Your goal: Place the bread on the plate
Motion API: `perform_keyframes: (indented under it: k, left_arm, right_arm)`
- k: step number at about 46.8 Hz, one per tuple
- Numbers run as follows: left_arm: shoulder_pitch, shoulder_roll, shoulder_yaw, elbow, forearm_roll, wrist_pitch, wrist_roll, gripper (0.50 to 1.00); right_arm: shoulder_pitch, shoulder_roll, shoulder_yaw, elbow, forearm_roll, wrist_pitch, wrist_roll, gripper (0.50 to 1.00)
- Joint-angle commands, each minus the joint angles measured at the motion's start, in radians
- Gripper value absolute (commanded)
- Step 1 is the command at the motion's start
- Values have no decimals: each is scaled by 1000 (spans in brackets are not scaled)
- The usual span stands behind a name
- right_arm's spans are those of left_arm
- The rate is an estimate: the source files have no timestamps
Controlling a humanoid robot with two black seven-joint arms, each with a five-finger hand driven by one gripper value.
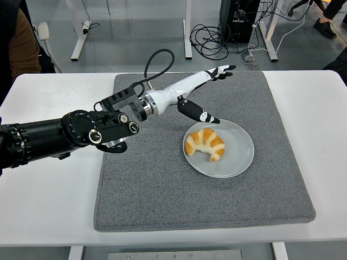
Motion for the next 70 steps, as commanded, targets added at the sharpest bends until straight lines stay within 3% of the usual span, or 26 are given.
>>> perform_keyframes:
  k: [1, 18, 45, 60, 70]
  left_arm:
    - [5, 1, 0, 28, -13, 0, 0, 965]
    - [50, 21, -67, 93, -109, -12, 3, 963]
    - [107, 70, -210, 198, -303, -238, 17, 963]
    - [156, 105, -333, 200, -358, -336, 100, 963]
    - [189, 134, -449, 200, -376, -367, 192, 963]
  right_arm:
    - [0, 0, 0, 0, 0, 0, 1, 1000]
    - [0, 0, 0, 0, 0, 0, 1, 1000]
    - [0, 0, 0, 0, 0, 0, 1, 1000]
    - [0, 0, 0, 0, 0, 1, 1, 1000]
    - [0, 0, 0, 0, 0, 0, -1, 1000]
